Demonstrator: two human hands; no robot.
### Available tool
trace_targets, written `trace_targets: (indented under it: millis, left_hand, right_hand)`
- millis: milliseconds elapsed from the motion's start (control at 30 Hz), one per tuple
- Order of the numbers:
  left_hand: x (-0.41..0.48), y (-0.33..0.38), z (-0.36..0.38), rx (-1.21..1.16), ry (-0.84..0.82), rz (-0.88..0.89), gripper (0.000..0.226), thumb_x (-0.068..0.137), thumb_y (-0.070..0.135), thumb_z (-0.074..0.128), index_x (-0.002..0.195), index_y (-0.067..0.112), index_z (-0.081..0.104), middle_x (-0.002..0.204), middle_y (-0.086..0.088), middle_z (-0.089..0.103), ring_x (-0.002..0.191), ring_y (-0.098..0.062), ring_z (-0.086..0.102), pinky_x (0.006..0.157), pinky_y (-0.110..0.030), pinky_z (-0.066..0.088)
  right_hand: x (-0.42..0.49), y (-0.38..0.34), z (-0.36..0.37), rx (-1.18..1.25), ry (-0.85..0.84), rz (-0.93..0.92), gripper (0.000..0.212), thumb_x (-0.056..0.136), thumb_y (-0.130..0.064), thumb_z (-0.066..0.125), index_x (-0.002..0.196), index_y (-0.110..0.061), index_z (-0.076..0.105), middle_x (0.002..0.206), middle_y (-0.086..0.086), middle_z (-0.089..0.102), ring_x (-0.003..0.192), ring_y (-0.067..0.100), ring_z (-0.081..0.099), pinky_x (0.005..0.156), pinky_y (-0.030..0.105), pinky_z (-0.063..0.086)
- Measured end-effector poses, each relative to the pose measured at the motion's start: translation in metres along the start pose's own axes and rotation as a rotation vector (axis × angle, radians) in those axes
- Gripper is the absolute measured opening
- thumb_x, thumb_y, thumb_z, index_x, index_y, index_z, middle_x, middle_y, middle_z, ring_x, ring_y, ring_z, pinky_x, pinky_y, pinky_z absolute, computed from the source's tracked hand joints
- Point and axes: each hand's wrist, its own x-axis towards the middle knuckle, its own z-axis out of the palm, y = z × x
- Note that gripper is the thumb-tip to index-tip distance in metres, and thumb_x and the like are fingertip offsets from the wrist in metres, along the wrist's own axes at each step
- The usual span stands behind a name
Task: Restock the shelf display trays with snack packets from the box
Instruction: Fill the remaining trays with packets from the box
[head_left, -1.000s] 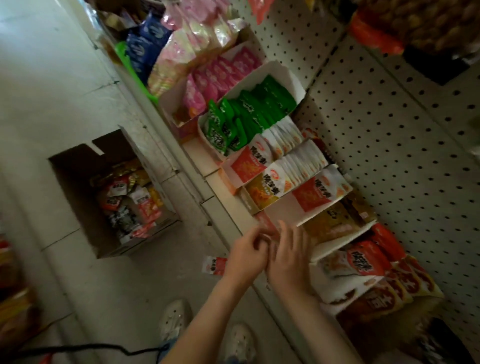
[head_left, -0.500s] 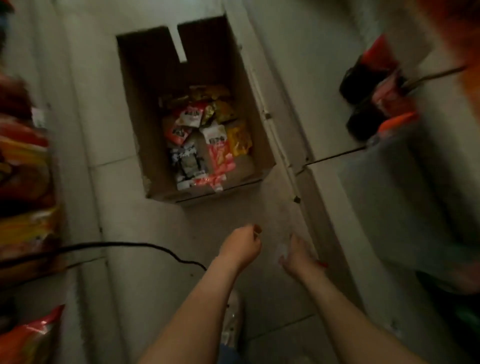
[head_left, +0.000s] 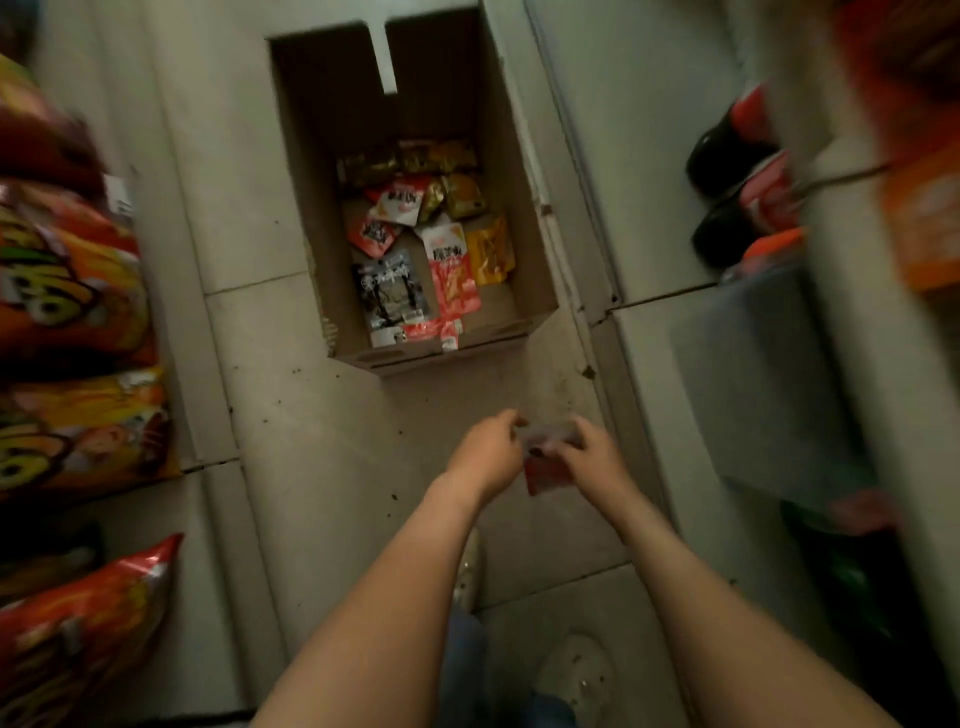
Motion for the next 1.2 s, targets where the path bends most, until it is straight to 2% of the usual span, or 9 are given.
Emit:
trace_targets:
  millis: [100,233,333,467,633,800,933,1033,1200]
  left_hand:
    - [-0.062,0.057,-0.042,-0.259,-0.018,-0.032,0.034,0.100,0.036,0.046,0.124,0.012,0.055,0.125,-0.012,0.061,0.110,-0.025,0.059,0.088,-0.032,0.047]
    - [-0.139,0.116,-0.088,-0.831,-0.230,-0.151,0.063,0.092,0.069,0.022,0.110,0.025,0.064,0.112,-0.001,0.070,0.096,-0.010,0.064,0.079,-0.029,0.046]
    - [-0.167,0.143,-0.111,-0.840,-0.285,-0.249,0.068,0.083,0.081,0.029,0.104,0.028,0.066,0.105,0.001,0.070,0.096,-0.015,0.064,0.079,-0.034,0.046]
    - [-0.193,0.189,-0.124,-0.778,-0.404,-0.268,0.029,0.087,0.045,0.062,0.093,0.017,0.063,0.081,-0.002,0.062,0.067,-0.011,0.057,0.060,-0.024,0.047]
    - [-0.205,0.232,-0.108,-0.990,-0.111,-0.069,0.016,0.097,0.011,0.054,0.104,0.005,0.067,0.072,-0.003,0.057,0.056,-0.009,0.048,0.050,-0.019,0.040]
    - [-0.215,0.263,-0.080,-0.832,0.008,0.124,0.016,0.097,0.011,0.054,0.103,0.003,0.067,0.087,-0.006,0.065,0.071,-0.011,0.058,0.059,-0.016,0.048]
    - [-0.216,0.281,-0.061,-0.815,0.062,0.161,0.010,0.097,0.017,0.055,0.095,0.017,0.065,0.103,-0.008,0.065,0.081,-0.014,0.063,0.060,-0.020,0.049]
    - [-0.217,0.290,-0.047,-0.848,0.049,0.133,0.012,0.097,0.016,0.055,0.106,0.012,0.062,0.105,-0.009,0.064,0.083,-0.015,0.064,0.060,-0.020,0.051]
    - [-0.212,0.297,-0.024,-0.746,0.018,0.088,0.022,0.093,0.006,0.056,0.115,0.006,0.054,0.089,-0.004,0.060,0.077,-0.013,0.060,0.065,-0.023,0.050]
  right_hand:
    - [-0.072,-0.085,-0.058,0.227,-0.040,-0.103,0.024,0.084,-0.003,0.067,0.108,-0.008,0.063,0.098,0.007,0.067,0.086,0.011,0.061,0.072,0.015,0.049]
    - [-0.148,-0.158,-0.127,0.451,-0.070,-0.178,0.027,0.087,0.005,0.059,0.110,-0.008,0.058,0.093,-0.006,0.067,0.079,-0.004,0.064,0.082,0.019,0.051]
    - [-0.190,-0.194,-0.163,0.495,-0.122,-0.242,0.025,0.088,0.004,0.058,0.112,-0.002,0.058,0.094,-0.003,0.066,0.080,-0.001,0.065,0.076,0.015,0.051]
    - [-0.231,-0.221,-0.201,0.647,-0.097,-0.302,0.014,0.087,-0.005,0.063,0.098,-0.010,0.056,0.086,0.002,0.062,0.081,0.013,0.059,0.072,0.022,0.049]
    - [-0.270,-0.217,-0.246,0.876,-0.038,-0.210,0.081,0.065,-0.053,0.076,0.131,-0.023,0.040,0.106,0.003,0.061,0.100,0.021,0.062,0.077,0.037,0.054]
    - [-0.287,-0.195,-0.293,0.982,-0.005,-0.092,0.067,0.079,-0.063,0.043,0.113,-0.008,0.061,0.104,0.015,0.069,0.092,0.029,0.067,0.079,0.048,0.054]
    - [-0.295,-0.182,-0.320,0.829,0.082,-0.006,0.028,0.093,-0.027,0.055,0.107,-0.004,0.061,0.092,0.012,0.070,0.080,0.024,0.068,0.061,0.039,0.059]
    - [-0.296,-0.165,-0.337,0.610,0.163,0.039,0.021,0.094,-0.004,0.053,0.113,0.001,0.060,0.092,0.014,0.068,0.080,0.024,0.067,0.061,0.038,0.060]
    - [-0.300,-0.146,-0.361,0.158,0.470,0.050,0.021,0.100,-0.017,0.046,0.105,-0.001,0.059,0.090,0.005,0.064,0.080,0.020,0.063,0.067,0.036,0.052]
